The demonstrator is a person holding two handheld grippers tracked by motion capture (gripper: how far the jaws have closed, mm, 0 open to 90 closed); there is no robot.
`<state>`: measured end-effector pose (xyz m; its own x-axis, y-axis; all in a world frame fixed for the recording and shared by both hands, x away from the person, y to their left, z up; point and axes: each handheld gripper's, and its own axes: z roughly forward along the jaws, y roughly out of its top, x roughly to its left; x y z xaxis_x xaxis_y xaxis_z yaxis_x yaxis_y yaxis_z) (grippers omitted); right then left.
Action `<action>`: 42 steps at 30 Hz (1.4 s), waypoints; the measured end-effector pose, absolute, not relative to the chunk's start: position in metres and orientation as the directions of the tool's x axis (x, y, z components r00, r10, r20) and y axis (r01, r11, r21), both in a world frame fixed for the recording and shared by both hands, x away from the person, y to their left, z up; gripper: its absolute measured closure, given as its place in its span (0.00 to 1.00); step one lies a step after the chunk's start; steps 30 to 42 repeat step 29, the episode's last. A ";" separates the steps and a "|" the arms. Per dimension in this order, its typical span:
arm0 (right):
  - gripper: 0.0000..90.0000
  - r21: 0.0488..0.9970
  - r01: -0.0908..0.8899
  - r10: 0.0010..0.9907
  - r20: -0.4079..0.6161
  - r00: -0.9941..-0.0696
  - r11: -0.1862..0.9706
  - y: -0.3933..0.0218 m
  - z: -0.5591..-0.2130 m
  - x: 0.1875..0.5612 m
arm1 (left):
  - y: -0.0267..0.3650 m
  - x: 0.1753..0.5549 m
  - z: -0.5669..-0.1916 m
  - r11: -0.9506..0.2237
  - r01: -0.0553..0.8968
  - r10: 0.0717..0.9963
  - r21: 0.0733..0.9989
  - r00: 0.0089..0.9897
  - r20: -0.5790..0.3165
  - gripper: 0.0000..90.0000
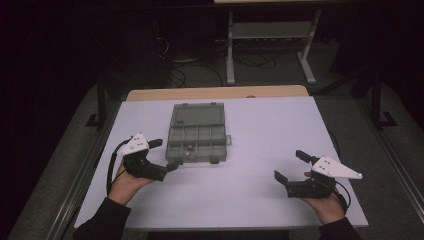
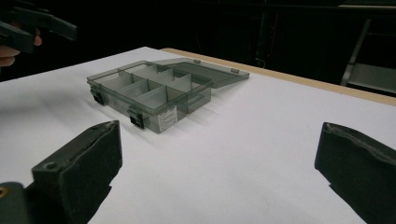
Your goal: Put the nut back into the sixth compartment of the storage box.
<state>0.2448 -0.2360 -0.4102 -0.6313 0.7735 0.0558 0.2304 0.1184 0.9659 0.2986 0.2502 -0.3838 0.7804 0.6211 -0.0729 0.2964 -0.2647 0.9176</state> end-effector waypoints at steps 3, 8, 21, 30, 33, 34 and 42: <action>0.00 0.966 0.234 0.774 0.063 -0.630 0.112 -0.236 -0.410 0.244 | 0.258 0.289 -0.388 -0.244 0.272 0.626 0.931 0.777 -0.063 0.00; 0.00 0.967 0.231 0.772 0.068 -0.632 0.104 -0.236 -0.410 0.243 | 0.269 0.276 -0.395 -0.179 0.247 0.633 0.952 0.770 -0.081 0.00; 0.00 0.968 0.227 0.773 0.067 -0.631 0.102 -0.237 -0.410 0.242 | 0.283 0.258 -0.410 -0.169 0.269 0.642 0.948 0.760 -0.102 0.00; 0.00 0.968 0.227 0.773 0.064 -0.632 0.105 -0.237 -0.410 0.242 | 0.282 0.259 -0.411 -0.169 0.267 0.635 0.949 0.766 -0.102 0.00; 0.00 0.968 0.227 0.773 0.064 -0.632 0.105 -0.237 -0.410 0.242 | 0.282 0.259 -0.411 -0.169 0.267 0.635 0.949 0.766 -0.102 0.00; 0.00 0.968 0.227 0.773 0.064 -0.632 0.105 -0.237 -0.410 0.242 | 0.282 0.259 -0.411 -0.169 0.267 0.635 0.949 0.766 -0.102 0.00; 0.00 0.968 0.227 0.773 0.064 -0.632 0.105 -0.237 -0.410 0.242 | 0.282 0.259 -0.411 -0.169 0.267 0.635 0.949 0.766 -0.102 0.00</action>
